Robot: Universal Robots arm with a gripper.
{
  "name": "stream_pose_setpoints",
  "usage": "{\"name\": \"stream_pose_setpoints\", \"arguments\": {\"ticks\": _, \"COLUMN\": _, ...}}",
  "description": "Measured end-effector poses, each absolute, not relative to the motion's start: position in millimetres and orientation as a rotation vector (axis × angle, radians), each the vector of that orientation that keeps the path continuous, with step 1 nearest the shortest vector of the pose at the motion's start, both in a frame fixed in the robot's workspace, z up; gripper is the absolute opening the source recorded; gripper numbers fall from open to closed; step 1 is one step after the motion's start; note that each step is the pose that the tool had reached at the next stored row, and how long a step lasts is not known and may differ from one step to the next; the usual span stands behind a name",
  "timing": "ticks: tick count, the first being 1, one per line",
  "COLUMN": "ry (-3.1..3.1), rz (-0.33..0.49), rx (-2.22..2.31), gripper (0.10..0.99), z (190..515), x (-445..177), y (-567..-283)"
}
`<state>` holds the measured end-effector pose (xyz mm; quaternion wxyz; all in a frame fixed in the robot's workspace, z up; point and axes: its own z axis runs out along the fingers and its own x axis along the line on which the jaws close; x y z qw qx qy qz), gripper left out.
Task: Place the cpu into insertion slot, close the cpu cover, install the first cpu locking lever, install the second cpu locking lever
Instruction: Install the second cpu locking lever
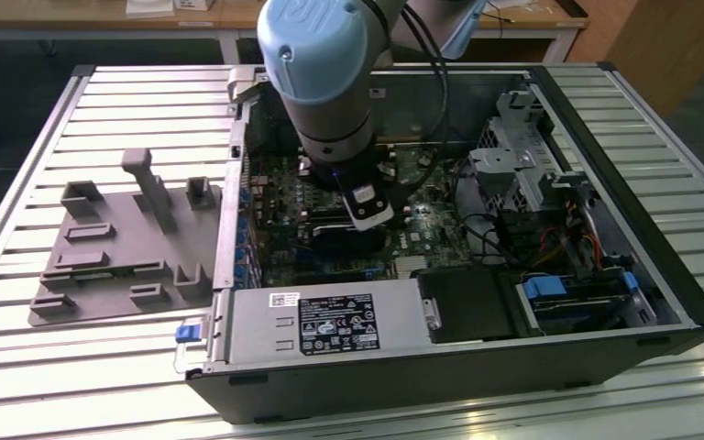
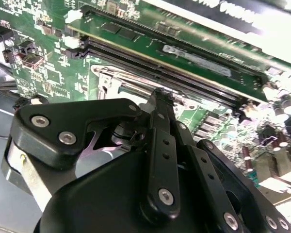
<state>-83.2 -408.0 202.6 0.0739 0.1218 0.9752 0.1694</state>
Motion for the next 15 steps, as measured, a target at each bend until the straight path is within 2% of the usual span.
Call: {"name": "stream_pose_setpoints", "arguments": {"ticks": 15, "ry": 2.935, "rz": 0.445, "rx": 0.361, "gripper": 0.102, "z": 203, "x": -74, "y": -393}}
